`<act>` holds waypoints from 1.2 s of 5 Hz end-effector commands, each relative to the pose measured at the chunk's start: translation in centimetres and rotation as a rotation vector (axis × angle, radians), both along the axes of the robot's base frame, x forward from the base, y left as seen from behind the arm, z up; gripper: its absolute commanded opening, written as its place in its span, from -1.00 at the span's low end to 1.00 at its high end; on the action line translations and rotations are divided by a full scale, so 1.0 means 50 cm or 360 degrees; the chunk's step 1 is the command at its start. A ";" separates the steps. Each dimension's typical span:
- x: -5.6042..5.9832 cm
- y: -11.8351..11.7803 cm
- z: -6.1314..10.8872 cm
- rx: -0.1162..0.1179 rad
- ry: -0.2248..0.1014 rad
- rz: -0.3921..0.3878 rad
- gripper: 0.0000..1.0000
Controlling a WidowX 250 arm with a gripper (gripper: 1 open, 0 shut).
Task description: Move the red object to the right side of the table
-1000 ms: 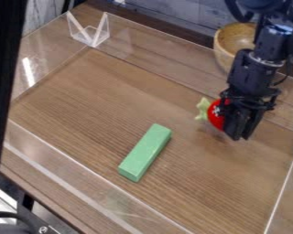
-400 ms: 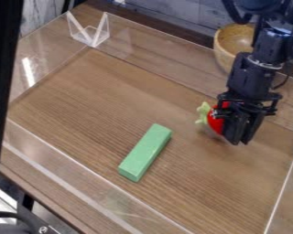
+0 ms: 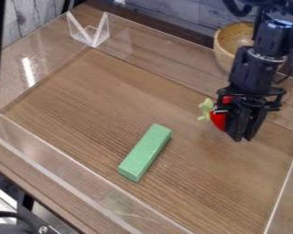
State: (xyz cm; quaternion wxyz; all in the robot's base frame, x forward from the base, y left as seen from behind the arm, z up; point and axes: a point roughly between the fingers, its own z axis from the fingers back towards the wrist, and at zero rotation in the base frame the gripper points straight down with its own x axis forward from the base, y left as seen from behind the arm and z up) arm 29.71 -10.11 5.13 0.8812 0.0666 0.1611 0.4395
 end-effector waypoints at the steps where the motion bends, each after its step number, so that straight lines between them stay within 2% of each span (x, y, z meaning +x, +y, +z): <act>1: 0.013 0.003 0.035 -0.0042 -0.0106 0.0004 -1.00; 4: 0.014 0.009 0.023 -0.0075 -0.0101 -0.0012 -1.00; 6: 0.007 0.011 0.029 -0.0095 -0.0094 -0.0030 -1.00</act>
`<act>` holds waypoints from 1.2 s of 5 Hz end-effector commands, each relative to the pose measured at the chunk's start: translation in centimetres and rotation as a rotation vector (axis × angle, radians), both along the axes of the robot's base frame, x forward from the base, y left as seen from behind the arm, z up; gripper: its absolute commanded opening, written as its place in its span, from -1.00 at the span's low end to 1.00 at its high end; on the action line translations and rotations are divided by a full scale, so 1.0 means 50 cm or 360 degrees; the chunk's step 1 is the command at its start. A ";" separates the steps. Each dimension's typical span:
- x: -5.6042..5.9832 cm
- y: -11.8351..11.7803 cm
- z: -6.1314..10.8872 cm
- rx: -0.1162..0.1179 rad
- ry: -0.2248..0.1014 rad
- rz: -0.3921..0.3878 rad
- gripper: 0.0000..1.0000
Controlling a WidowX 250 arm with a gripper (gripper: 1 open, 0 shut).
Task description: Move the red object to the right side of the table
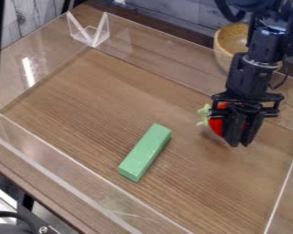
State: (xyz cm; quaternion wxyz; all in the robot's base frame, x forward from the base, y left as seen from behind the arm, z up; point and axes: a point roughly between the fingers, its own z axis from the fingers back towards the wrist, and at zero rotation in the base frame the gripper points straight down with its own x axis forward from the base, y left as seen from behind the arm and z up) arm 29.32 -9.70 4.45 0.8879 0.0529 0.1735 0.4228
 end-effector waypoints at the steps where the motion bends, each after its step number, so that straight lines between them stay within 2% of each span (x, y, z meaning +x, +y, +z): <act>1: 0.010 0.003 0.048 -0.0039 -0.0102 0.0023 -1.00; 6: -0.006 0.002 0.070 -0.0086 -0.0066 0.0058 -1.00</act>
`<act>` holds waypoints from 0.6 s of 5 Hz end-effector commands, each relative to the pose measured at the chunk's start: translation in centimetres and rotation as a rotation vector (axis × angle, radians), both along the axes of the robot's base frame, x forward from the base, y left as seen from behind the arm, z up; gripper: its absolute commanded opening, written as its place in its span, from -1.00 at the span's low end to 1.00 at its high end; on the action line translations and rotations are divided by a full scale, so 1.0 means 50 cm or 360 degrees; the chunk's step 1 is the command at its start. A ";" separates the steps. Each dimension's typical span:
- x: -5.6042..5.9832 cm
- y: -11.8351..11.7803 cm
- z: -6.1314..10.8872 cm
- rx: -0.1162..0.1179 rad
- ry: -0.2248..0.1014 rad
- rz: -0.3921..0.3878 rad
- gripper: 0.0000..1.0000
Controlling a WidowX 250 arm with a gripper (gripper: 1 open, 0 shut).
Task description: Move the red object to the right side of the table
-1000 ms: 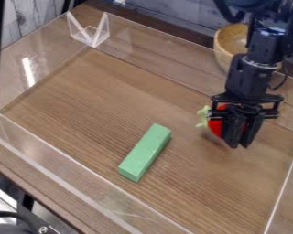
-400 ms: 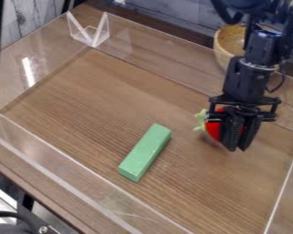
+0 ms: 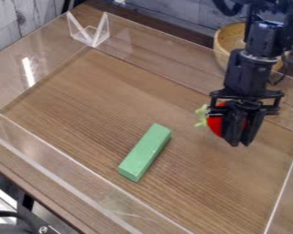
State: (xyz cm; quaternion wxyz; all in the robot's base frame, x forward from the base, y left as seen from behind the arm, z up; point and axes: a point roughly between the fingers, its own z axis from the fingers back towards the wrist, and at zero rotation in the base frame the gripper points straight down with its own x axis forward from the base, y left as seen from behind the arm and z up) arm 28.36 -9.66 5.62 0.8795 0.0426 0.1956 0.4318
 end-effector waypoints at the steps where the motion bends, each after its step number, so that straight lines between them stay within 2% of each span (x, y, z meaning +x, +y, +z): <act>1: 0.010 -0.002 0.040 -0.0037 -0.0101 0.0021 -1.00; 3: 0.006 -0.008 0.028 -0.0050 -0.0072 0.0038 -1.00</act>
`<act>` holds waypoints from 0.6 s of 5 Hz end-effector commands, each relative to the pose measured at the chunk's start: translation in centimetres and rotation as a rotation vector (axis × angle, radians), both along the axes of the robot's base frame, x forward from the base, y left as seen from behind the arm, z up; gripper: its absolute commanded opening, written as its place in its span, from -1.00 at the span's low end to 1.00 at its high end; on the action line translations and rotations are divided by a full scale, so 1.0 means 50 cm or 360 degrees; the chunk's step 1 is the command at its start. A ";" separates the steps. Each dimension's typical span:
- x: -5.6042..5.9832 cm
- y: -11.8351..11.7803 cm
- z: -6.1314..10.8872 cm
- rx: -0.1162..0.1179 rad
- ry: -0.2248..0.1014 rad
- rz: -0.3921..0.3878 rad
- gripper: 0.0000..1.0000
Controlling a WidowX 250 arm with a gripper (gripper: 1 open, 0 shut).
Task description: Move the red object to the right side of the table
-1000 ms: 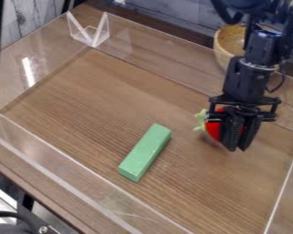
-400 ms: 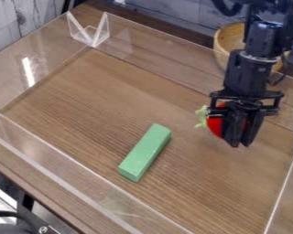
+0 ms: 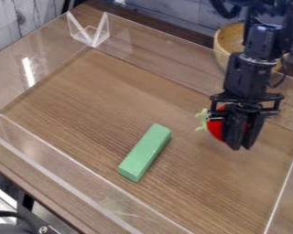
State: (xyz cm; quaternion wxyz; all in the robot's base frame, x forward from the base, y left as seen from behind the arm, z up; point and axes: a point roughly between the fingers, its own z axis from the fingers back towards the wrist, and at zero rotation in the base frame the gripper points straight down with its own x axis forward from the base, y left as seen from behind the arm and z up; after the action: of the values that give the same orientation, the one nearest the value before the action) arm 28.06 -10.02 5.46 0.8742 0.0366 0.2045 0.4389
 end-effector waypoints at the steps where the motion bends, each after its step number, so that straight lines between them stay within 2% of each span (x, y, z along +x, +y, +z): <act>1: 0.009 -0.004 0.027 -0.0032 -0.0080 0.0015 -1.00; 3: 0.005 -0.008 0.018 -0.0048 -0.0055 0.0035 -1.00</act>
State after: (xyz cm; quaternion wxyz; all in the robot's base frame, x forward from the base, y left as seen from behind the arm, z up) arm 27.80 -10.29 5.21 0.8694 0.0289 0.2122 0.4453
